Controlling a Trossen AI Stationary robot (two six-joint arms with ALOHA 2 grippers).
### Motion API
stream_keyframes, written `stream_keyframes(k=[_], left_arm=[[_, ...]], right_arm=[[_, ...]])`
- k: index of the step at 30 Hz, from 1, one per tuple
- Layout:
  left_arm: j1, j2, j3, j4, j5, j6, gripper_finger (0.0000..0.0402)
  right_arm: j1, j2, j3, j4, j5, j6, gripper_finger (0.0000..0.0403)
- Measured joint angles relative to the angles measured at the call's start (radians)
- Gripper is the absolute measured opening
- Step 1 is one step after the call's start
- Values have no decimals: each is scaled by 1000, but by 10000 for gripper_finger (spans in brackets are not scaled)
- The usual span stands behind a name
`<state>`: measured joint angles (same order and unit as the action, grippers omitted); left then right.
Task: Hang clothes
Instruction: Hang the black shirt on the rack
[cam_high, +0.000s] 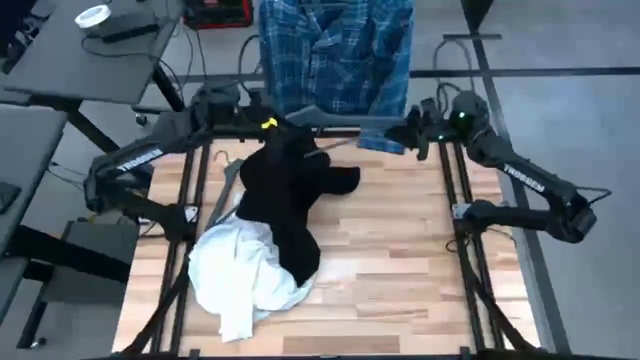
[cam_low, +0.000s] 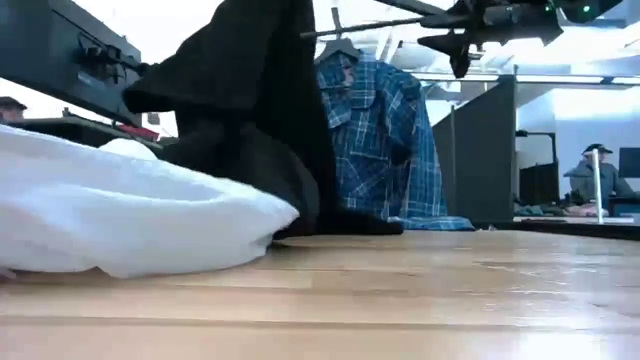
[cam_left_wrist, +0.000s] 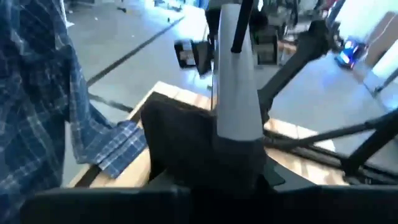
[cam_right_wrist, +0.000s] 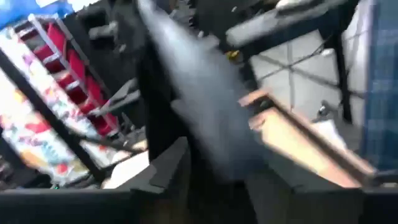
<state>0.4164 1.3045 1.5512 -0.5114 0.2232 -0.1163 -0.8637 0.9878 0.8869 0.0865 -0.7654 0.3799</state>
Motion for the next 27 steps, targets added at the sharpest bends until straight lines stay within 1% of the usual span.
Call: stream_keyframes(k=[4, 7, 9, 12, 14, 18, 20, 22, 25, 27], left_arm=[[0, -2, 52, -85, -9, 22, 45], [0, -10, 84, -107, 1, 27, 45], [0, -19, 105, -104, 12, 25, 45], [-1, -36, 134, -109, 24, 22, 45], [-1, -52, 149, -102, 32, 13, 45], [-1, -74, 165, -46, 101, -18, 45], [-1, -78, 165, 7, 153, -37, 45], [-8, -76, 165, 72, 198, -55, 45], [-26, -57, 166, 144, 223, -60, 45], [-36, -38, 166, 158, 227, -56, 45]], right_arm=[[-28, -12, 45, -2, -18, 0, 220], [-71, -29, 53, -1, -26, -18, 241], [-102, -33, 52, -1, -25, -11, 244], [-144, -47, 55, 37, -41, 63, 244], [-170, -63, 73, 46, -47, 72, 244], [-189, -58, 75, 14, -49, 73, 244], [-170, -30, 73, -18, -45, 86, 244], [-128, 11, 71, -30, -43, 127, 244], [-33, 81, 71, -9, -41, 150, 244], [41, 141, 72, 25, -13, 153, 244]])
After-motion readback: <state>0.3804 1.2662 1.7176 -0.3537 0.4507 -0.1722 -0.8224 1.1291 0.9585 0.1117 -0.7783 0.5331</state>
